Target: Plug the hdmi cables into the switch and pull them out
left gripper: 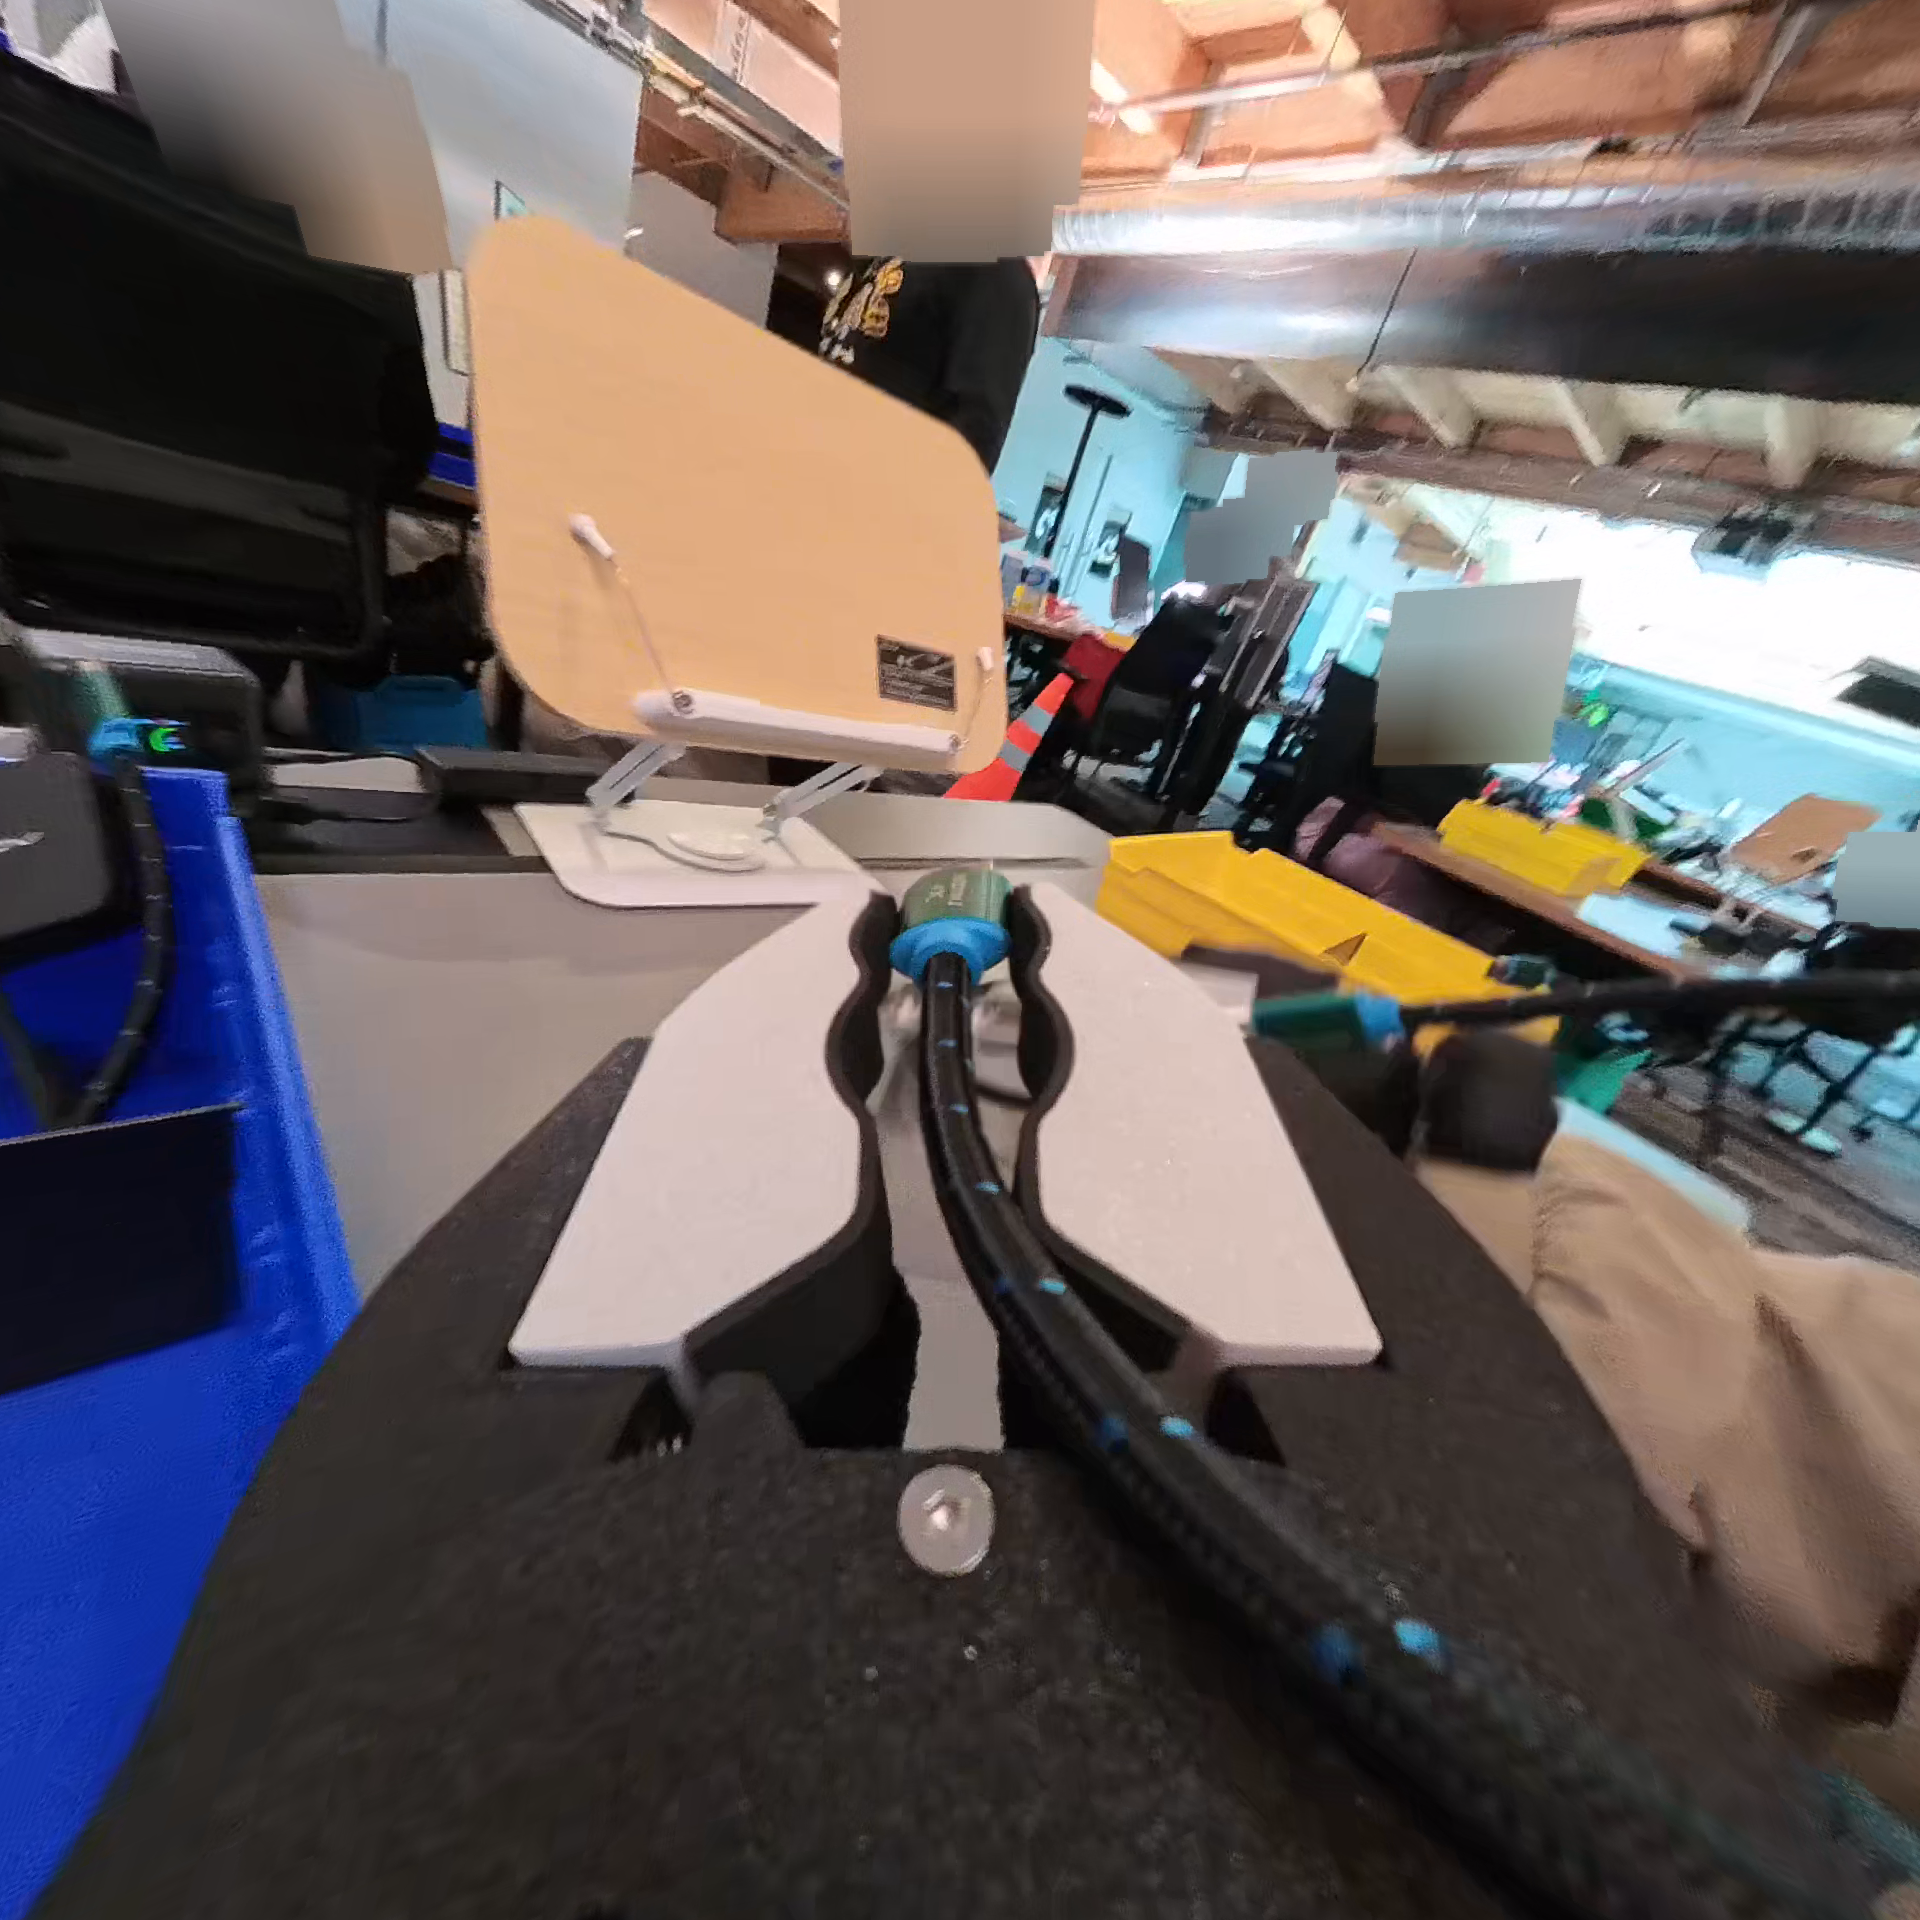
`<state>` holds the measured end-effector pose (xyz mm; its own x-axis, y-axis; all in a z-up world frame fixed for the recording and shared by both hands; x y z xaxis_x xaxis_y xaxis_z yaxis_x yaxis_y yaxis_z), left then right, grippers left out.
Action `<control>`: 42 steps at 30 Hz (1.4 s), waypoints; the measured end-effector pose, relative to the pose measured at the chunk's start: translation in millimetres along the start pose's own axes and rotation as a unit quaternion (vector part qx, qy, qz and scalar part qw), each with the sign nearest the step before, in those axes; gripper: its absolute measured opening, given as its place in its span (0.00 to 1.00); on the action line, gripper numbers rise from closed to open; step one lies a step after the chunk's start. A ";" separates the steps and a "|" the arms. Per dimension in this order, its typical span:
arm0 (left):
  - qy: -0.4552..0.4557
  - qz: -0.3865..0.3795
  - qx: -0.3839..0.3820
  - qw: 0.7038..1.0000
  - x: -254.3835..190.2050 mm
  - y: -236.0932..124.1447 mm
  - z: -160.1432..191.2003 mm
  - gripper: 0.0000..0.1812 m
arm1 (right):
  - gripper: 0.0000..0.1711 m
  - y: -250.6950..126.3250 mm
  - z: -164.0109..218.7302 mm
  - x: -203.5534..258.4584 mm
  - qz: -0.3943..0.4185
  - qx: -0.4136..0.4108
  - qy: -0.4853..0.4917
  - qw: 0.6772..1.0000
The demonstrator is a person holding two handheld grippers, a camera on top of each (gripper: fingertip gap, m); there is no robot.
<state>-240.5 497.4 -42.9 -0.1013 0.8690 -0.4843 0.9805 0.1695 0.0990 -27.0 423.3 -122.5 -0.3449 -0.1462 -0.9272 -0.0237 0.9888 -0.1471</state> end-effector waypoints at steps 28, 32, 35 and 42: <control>0.131 0.011 0.159 0.978 -12.1 24.2 67.7 0.12 | 0.10 -174.7 217.7 -254.0 -0.068 -0.073 0.556 0.825; 0.144 0.022 0.169 0.975 -17.0 27.0 73.5 0.12 | 0.10 -169.5 264.6 -184.4 -0.161 0.063 0.535 0.827; 0.103 0.036 0.168 0.980 -15.6 29.0 75.5 0.12 | 0.10 -163.1 278.0 -152.9 -0.227 0.128 0.513 0.818; 0.077 0.037 0.171 0.982 -10.2 30.8 76.6 0.12 | 0.11 -126.6 277.5 -144.2 -0.340 0.175 0.488 0.785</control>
<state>-196.4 458.2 -101.5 -0.0255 0.9373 -0.3476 0.9827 -0.0403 -0.1807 286.1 311.3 -65.7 -0.9220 -0.3773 0.0868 -0.3141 0.5979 -0.7374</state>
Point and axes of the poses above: each gripper's, where its closed fingertips meet, y out along the fingers, z out of its underside, x = y × z across the jaws, the point moved 7 cm from there along -y, back along the fingers, and after that the axes turned 12 degrees about -y, right-handed, at the moved point
